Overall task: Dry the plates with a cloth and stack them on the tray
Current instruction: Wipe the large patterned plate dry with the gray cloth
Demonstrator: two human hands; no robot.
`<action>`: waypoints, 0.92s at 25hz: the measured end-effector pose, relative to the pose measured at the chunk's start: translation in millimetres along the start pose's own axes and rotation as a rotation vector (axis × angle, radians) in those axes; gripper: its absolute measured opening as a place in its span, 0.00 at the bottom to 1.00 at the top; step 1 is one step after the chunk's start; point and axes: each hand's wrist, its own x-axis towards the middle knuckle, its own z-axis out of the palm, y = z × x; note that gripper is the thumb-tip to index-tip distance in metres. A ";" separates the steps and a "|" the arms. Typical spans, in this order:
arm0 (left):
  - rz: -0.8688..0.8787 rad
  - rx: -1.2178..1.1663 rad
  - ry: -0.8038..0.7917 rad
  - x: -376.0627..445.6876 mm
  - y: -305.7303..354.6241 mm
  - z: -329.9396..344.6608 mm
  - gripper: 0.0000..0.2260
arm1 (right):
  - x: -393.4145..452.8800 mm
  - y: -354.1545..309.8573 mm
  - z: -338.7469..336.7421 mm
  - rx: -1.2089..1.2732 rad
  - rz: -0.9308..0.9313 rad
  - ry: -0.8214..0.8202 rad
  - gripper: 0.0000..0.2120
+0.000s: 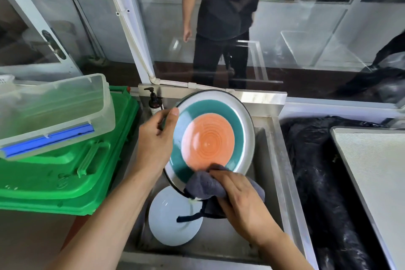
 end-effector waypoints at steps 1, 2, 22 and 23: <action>0.023 0.007 -0.003 2.2 0.7 -2.2 0.09 | -3.3 4.7 -1.4 -0.031 0.038 -0.013 0.15; 0.045 0.019 -0.011 3.5 1.4 -3.0 0.10 | -5.5 8.3 -2.4 -0.055 0.054 -0.027 0.15; 0.178 0.035 -0.195 -29.4 17.0 -11.1 0.13 | 94.3 17.0 -96.4 0.003 0.332 0.324 0.15; 0.190 0.042 -0.226 -30.3 16.7 -12.6 0.13 | 92.0 19.4 -96.5 0.053 0.342 0.321 0.13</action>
